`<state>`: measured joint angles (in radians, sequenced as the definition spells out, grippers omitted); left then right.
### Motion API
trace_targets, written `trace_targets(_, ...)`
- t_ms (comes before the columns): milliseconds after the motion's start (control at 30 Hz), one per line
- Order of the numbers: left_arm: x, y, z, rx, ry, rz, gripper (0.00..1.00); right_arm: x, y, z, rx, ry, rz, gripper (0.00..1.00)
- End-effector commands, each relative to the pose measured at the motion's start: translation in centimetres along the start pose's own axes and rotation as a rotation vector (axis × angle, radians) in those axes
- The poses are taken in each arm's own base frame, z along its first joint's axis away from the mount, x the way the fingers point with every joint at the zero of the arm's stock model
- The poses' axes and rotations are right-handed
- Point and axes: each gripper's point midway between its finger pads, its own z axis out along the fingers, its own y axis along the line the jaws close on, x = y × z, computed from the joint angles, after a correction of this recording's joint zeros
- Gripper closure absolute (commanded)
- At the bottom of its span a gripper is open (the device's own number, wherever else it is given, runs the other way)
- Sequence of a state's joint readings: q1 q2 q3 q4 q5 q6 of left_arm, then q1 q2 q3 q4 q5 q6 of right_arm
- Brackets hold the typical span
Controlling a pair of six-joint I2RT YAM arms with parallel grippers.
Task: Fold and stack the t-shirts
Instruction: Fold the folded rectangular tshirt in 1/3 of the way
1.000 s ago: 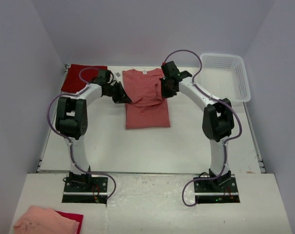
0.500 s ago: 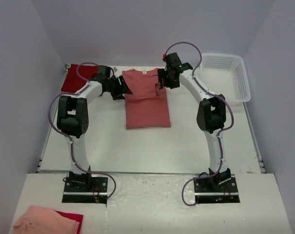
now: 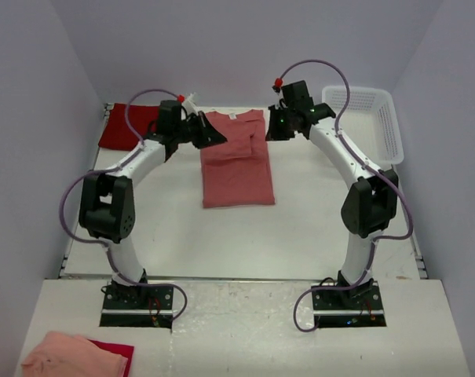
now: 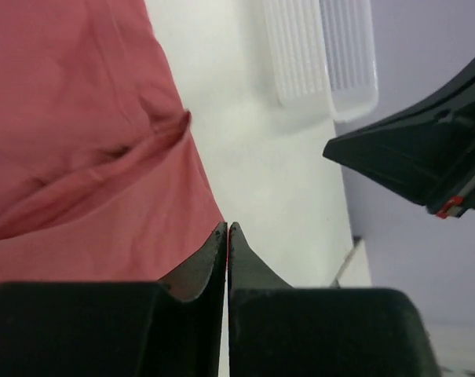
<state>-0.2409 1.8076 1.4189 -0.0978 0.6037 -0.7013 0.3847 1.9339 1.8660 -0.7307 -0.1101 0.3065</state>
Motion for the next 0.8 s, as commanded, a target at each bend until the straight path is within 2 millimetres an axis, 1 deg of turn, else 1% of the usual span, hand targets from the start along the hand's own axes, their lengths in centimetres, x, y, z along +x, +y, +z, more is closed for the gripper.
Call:
trace_targets(0, 6.8, -1.3, 2.5, 0.285, 0.229, -0.15, 1.0, 2.6, 3.4, 2.4, -0.205, 0.12, 0.092, 1.0)
trace_targets(33, 7.8, -0.9, 3.1, 0.31, 0.259, -0.184, 1.0, 3.1, 3.9, 2.7, -0.234, 0.145, 0.107, 1.0)
trace_targets(67, 8.2, -1.4, 3.4, 0.346, 0.271, -0.19, 1.0, 3.9, 5.0, 2.7, -0.303, 0.186, 0.133, 1.0)
trace_targets(100, 8.4, -2.1, 3.3, 0.4, 0.282, -0.195, 1.0, 5.3, 5.0, 3.4, -0.318, 0.229, 0.166, 1.0)
trace_targets(133, 9.2, -1.5, 4.0, 0.402, 0.307, -0.219, 1.0, 5.3, 5.5, 3.7, -0.357, 0.216, 0.177, 1.0)
trace_targets(167, 9.5, -1.4, 4.3, 0.406, 0.321, -0.244, 1.0, 6.0, 6.8, 3.2, -0.434, 0.245, 0.202, 1.0)
trace_targets(200, 9.4, -1.5, 4.4, 0.434, 0.322, -0.229, 1.0, 7.8, 6.6, 3.3, -0.454, 0.282, 0.226, 1.0)
trace_targets(233, 9.9, -0.8, 4.9, 0.435, 0.334, -0.245, 1.0, 7.8, 7.1, 3.4, -0.491, 0.268, 0.228, 1.0)
trace_targets(267, 9.8, -0.9, 5.1, 0.449, 0.339, -0.257, 1.0, 8.4, 7.1, 3.5, -0.504, 0.284, 0.244, 1.0)
trace_targets(300, 9.7, -0.9, 5.3, 0.467, 0.343, -0.247, 1.0, 10.0, 7.2, 3.6, -0.536, 0.332, 0.261, 1.0)
trace_targets(333, 10.1, -0.1, 6.0, 0.458, 0.353, -0.265, 1.0, 10.5, 7.2, 3.9, -0.548, 0.341, 0.265, 1.0)
trace_targets(367, 9.8, -0.1, 6.3, 0.464, 0.349, -0.269, 1.0, 11.0, 7.2, 4.1, -0.55, 0.357, 0.279, 1.0)
trace_targets(400, 9.7, 0.0, 6.6, 0.467, 0.347, -0.268, 1.0, 12.1, 7.2, 4.2, -0.568, 0.388, 0.295, 1.0)
trace_targets(433, 9.9, 0.7, 7.2, 0.461, 0.349, -0.28, 1.0, 12.5, 7.1, 4.4, -0.578, 0.396, 0.3, 1.0)
trace_targets(467, 9.5, 0.5, 7.5, 0.466, 0.341, -0.275, 1.0, 13.1, 7.1, 4.6, -0.578, 0.411, 0.313, 1.0)
trace_targets(500, 9.8, 1.2, 8.1, 0.457, 0.345, -0.287, 1.0, 13.8, 7.0, 4.7, -0.58, 0.423, 0.318, 1.0)
trace_targets(567, 9.5, 1.4, 8.7, 0.458, 0.341, -0.286, 1.0, 14.5, 6.8, 5.1, -0.567, 0.437, 0.324, 1.0)
trace_targets(600, 9.9, 2.3, 9.3, 0.435, 0.347, -0.307, 1.0, 14.8, 6.6, 5.2, -0.561, 0.442, 0.326, 1.0)
trace_targets(667, 9.6, 2.6, 9.9, 0.432, 0.338, -0.287, 1.0, 15.4, 6.3, 5.5, -0.549, 0.457, 0.333, 1.0)
trace_targets(700, 10.0, 3.3, 10.3, 0.411, 0.345, -0.303, 1.0, 15.8, 6.1, 5.7, -0.539, 0.463, 0.34, 1.0)
trace_targets(767, 10.0, 3.8, 10.9, 0.403, 0.344, -0.292, 1.0, 16.1, 6.1, 5.9, -0.54, 0.465, 0.342, 1.0)
